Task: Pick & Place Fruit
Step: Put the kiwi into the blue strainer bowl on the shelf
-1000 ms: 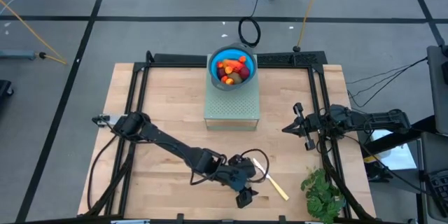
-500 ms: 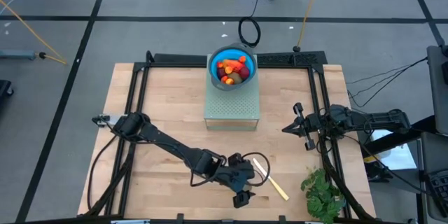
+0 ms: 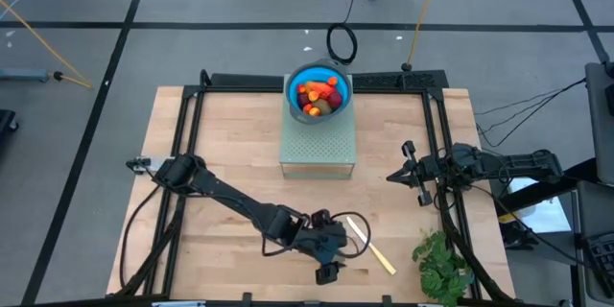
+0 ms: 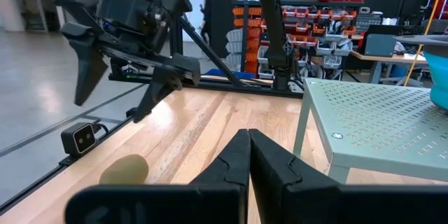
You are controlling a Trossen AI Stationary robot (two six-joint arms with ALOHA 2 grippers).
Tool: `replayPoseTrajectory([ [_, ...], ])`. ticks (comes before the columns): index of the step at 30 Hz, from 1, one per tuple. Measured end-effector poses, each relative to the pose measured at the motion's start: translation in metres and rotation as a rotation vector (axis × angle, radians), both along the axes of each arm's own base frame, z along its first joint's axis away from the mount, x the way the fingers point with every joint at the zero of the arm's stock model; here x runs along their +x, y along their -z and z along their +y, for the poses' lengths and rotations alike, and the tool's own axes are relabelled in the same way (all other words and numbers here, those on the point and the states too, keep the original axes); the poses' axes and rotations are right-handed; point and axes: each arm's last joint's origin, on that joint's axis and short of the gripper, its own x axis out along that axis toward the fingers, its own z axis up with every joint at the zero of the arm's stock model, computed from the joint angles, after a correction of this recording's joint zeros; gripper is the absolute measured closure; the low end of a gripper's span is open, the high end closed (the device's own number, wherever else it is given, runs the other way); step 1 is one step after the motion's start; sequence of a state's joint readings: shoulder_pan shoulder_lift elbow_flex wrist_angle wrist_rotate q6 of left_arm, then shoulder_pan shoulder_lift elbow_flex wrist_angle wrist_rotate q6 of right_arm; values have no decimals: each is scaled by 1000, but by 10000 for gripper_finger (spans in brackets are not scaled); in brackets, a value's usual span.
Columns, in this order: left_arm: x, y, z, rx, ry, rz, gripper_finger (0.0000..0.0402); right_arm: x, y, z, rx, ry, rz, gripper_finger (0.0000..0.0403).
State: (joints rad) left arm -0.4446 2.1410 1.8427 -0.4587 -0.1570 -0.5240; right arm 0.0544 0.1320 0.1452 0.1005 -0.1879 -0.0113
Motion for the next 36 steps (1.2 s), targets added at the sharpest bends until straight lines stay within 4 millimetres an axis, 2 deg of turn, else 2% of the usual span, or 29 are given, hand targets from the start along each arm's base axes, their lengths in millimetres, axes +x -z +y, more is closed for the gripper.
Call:
replayPoseTrajectory([
  [10,0,3,4,65,43,17,27,0,0,0,0,1,0,403],
  [19,12,42,4,71,46,89,16,0,1,0,0,4,7,403],
  [36,18,72,0,40,79,152,20,0,2,0,-1,4,27,403],
])
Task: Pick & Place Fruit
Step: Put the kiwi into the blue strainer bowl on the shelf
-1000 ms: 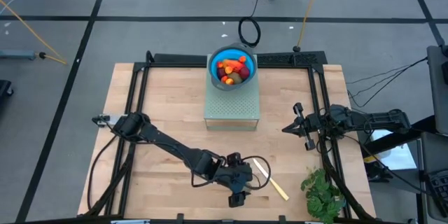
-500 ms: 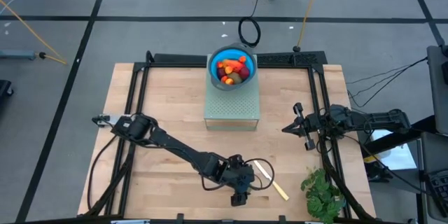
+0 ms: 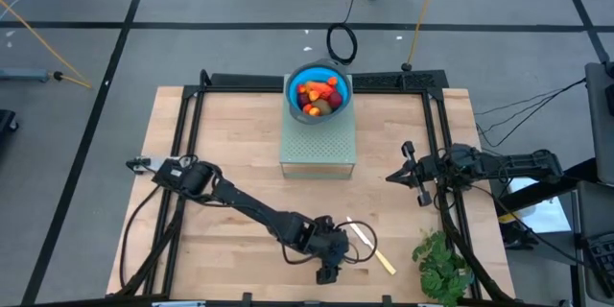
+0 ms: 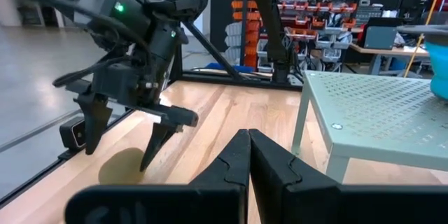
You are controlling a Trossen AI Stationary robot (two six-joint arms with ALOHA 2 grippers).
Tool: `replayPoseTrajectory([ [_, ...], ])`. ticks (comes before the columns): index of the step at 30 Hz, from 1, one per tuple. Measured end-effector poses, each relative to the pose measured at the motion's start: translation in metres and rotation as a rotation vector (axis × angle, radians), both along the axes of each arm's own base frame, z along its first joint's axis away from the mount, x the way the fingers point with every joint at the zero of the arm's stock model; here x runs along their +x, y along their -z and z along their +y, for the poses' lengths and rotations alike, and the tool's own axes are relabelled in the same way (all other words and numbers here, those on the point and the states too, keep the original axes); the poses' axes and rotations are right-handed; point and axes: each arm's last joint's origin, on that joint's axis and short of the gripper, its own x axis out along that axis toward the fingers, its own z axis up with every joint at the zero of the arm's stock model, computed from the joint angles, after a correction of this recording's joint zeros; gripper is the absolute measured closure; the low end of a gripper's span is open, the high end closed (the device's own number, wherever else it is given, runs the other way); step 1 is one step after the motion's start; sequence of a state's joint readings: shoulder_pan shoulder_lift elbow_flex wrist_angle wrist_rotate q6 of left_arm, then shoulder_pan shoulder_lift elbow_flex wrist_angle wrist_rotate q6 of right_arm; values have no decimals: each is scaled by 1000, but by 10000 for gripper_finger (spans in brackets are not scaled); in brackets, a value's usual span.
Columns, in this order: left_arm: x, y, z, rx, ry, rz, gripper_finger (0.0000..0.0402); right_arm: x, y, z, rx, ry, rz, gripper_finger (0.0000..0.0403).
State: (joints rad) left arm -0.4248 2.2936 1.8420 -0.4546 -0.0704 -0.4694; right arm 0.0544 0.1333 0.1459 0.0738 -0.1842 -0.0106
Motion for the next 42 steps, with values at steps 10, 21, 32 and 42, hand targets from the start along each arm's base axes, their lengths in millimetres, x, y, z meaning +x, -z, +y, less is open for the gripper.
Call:
replayPoseTrajectory([
  [10,4,33,-2,-20,48,72,21,1,1,0,0,0,11,403],
  [21,5,34,5,4,-101,75,20,2,1,0,6,1,19,403],
  [32,3,35,2,50,-15,78,21,2,2,0,28,0,25,403],
  [42,2,35,2,47,-23,86,130,2,2,0,28,0,25,403],
])
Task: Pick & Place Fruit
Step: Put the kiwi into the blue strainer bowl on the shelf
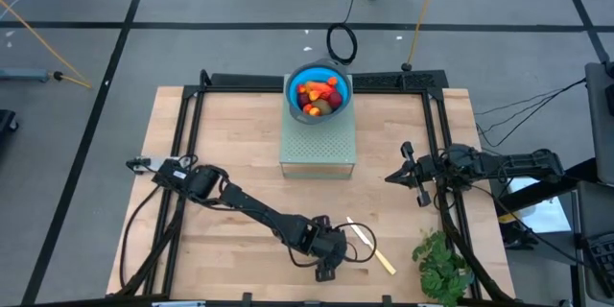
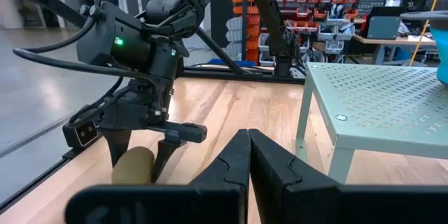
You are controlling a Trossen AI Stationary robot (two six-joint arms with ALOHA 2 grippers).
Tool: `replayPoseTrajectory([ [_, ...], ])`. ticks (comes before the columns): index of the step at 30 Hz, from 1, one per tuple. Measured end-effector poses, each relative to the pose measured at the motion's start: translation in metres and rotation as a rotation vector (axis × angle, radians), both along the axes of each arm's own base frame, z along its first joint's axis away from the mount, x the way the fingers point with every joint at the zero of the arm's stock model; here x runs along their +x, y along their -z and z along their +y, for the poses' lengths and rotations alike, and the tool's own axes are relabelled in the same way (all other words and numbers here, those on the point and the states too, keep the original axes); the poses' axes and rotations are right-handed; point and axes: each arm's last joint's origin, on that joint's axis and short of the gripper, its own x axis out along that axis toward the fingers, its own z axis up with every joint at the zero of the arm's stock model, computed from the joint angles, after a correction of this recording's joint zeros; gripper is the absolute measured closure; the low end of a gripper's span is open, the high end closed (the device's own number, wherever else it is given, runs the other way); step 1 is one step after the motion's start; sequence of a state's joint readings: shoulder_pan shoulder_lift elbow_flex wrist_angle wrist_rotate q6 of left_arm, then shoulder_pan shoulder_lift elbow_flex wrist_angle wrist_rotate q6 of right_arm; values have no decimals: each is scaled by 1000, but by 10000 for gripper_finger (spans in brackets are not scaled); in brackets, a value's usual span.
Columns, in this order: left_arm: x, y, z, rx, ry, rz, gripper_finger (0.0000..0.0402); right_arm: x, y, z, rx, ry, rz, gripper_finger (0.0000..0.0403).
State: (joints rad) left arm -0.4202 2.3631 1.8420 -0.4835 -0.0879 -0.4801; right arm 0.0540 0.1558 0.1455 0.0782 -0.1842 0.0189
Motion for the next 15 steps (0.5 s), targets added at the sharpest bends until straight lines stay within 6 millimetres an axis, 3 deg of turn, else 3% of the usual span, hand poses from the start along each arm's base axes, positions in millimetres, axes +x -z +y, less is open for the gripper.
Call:
replayPoseTrajectory([
  [7,1,-1,0,-1,-8,-16,201,0,0,0,0,0,0,403],
  [15,5,-1,8,-44,-93,-7,172,0,0,0,0,0,0,403],
])
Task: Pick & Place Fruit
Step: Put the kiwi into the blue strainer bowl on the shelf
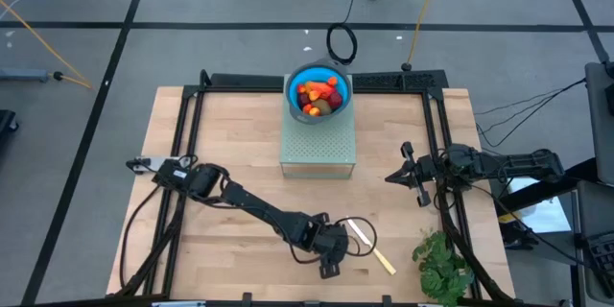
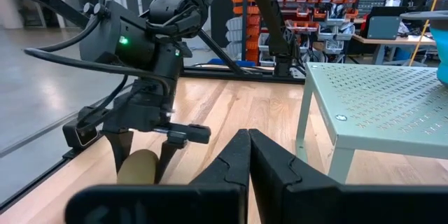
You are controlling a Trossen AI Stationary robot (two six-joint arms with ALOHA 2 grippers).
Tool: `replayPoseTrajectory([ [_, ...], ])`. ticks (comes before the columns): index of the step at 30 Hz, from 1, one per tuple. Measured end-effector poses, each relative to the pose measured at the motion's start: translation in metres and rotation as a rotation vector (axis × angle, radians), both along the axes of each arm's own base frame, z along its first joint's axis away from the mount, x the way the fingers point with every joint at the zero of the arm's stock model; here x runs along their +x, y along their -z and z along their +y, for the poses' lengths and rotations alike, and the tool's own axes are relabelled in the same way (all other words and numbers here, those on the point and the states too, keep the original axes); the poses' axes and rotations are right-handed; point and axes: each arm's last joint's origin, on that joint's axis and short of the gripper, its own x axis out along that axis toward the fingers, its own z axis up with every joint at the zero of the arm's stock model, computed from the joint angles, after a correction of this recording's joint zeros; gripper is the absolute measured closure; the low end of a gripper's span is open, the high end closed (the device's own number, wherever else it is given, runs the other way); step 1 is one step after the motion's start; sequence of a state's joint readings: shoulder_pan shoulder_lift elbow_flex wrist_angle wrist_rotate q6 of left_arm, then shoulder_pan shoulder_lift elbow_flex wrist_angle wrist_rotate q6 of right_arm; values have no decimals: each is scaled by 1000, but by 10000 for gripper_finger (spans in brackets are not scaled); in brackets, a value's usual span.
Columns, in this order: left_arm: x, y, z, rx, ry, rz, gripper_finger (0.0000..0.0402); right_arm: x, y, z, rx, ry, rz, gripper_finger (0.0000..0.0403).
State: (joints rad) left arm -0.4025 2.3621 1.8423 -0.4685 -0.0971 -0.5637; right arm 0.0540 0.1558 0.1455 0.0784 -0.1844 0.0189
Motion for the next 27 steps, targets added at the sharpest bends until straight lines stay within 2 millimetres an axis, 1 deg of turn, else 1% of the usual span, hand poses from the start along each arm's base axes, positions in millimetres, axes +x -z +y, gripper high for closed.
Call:
replayPoseTrajectory([
  [2,1,-1,3,-8,-19,0,171,0,0,0,0,0,0,403],
  [5,2,-9,9,-37,-40,-1,181,0,0,0,0,0,0,403],
  [11,5,-30,23,-123,-70,-16,198,0,0,0,0,0,0,403],
  [18,5,-63,38,-266,-112,-46,181,0,0,0,0,-3,1,403],
  [24,3,-89,48,-421,-151,-37,178,0,0,0,-1,-3,0,403],
  [27,3,-98,52,-499,-162,-40,177,0,0,0,-2,-3,1,403],
])
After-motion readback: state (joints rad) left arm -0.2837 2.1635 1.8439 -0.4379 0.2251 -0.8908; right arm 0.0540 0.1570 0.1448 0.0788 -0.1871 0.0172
